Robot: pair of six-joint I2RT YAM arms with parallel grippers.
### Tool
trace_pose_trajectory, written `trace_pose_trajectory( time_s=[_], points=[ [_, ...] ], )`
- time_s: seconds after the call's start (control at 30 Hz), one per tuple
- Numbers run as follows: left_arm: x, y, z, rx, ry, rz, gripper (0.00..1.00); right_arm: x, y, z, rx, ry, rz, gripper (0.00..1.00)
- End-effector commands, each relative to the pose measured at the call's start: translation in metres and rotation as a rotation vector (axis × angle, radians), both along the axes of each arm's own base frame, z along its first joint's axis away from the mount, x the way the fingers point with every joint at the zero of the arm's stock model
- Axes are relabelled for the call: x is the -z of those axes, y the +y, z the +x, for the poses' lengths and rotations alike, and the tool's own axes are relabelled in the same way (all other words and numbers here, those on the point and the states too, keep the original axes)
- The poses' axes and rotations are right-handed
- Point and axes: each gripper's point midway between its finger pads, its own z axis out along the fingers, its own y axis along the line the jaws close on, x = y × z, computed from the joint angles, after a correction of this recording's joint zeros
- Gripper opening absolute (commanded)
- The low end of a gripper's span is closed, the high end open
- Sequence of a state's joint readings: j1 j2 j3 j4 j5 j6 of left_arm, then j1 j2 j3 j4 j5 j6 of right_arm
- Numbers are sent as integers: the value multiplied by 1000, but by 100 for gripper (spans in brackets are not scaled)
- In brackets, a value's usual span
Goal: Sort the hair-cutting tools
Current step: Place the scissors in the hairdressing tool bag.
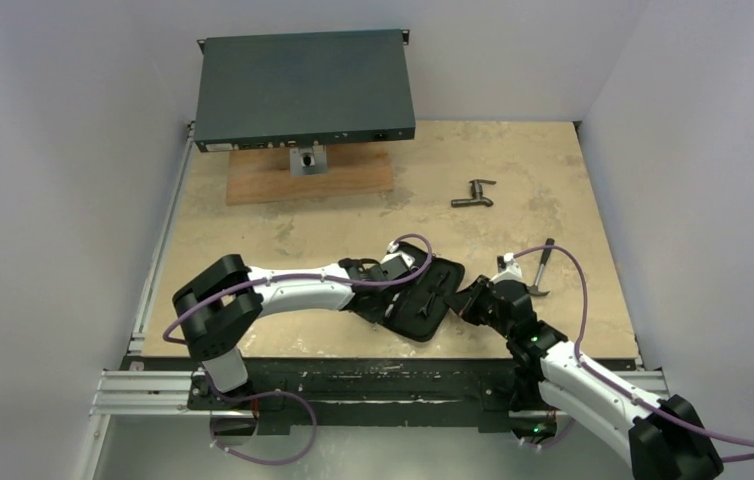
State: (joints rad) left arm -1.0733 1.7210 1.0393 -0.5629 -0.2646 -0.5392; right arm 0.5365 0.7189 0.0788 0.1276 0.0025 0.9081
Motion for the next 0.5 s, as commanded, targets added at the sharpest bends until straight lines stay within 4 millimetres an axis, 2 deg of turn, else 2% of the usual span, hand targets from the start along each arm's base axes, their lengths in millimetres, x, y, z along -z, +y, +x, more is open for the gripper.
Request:
trace_pose_trajectory(
  time_s=[0.0, 0.27, 0.47],
  points=[
    [-4, -8, 19, -18, -49, -18, 0, -5, 8, -5, -63, 0, -1, 0],
    [-16, -9, 33, 6, -57, -8, 0, -5, 9, -5, -67, -2, -1, 0],
    [-17, -11, 43, -4, -53, -15, 0, -5, 10, -6, -78, -3, 1, 0]
  ],
)
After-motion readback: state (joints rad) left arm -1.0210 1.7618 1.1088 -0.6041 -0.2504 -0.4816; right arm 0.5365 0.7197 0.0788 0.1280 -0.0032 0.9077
